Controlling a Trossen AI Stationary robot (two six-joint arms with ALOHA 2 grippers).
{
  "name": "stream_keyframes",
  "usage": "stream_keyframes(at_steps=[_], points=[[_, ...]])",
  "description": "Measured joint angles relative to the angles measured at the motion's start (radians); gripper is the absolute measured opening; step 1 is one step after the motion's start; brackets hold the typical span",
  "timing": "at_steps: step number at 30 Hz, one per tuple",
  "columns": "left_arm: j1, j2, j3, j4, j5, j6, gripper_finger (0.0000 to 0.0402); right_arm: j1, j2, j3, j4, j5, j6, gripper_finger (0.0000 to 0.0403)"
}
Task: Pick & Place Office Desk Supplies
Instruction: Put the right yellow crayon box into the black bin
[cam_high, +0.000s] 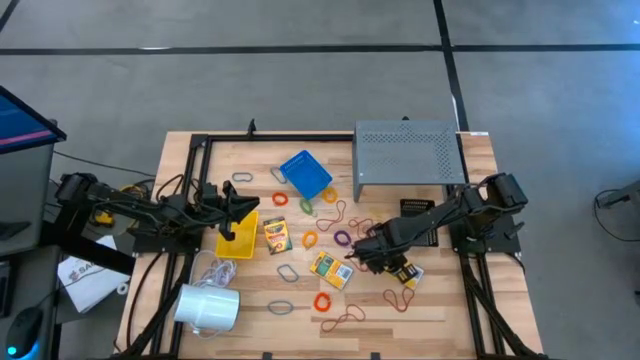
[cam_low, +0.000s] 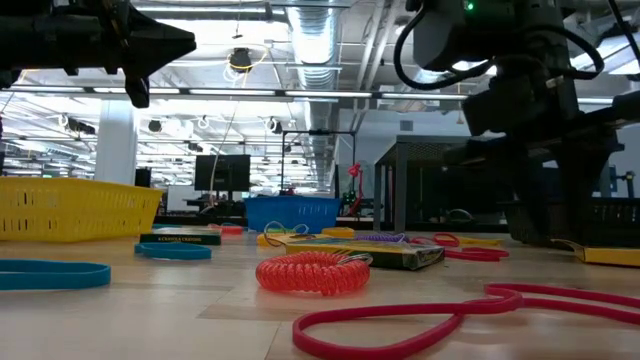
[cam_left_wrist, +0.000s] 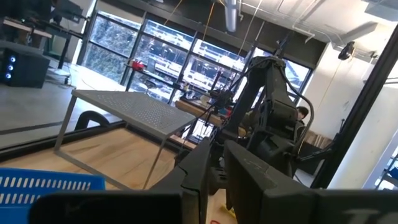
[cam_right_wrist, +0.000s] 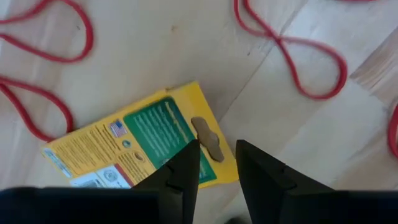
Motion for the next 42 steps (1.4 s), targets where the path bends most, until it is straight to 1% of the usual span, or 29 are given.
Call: stream_keyframes(at_steps=[6,13,19,22,30,34,36,38,42], points=[[0.0,0.0,0.0,0.0,0.0,0.0,0.0044,0.0,0.0,-0.008,0.026,0.0,0.0,0.0102],[0.0,0.0,0.0,0.0,0.0,0.0,0.0044,0.006,-0.002,-0.071,0.036,-0.02,0.001,0.0102],[0.0,0.0,0.0,0.0,0.0,0.0,0.0044,0.006,-0.003,-0.076,0.041,-0.022,0.024,0.01],[0.0,0.0,0.0,0.0,0.0,0.0,0.0044,0.006,-0.002,-0.076,0.043,-0.023,0.024,0.0085],[0.0,0.0,0.0,0.0,0.0,0.0,0.0044,0.006,0.003,-0.077,0.073,-0.018,0.024,0.002],[0.0,0.0,0.0,0.0,0.0,0.0,0.0044,0.006,0.002,-0.077,0.071,-0.043,0.027,0.0005],[0.0,0.0,0.0,0.0,0.0,0.0,0.0044,0.006,0.002,-0.077,0.07,-0.057,0.026,0.0006],[0.0,0.0,0.0,0.0,0.0,0.0,0.0044,0.006,0.002,-0.077,0.07,-0.072,0.027,0.0015],[0.0,0.0,0.0,0.0,0.0,0.0,0.0044,0.005,0.002,-0.077,0.069,-0.088,0.043,0.0055]])
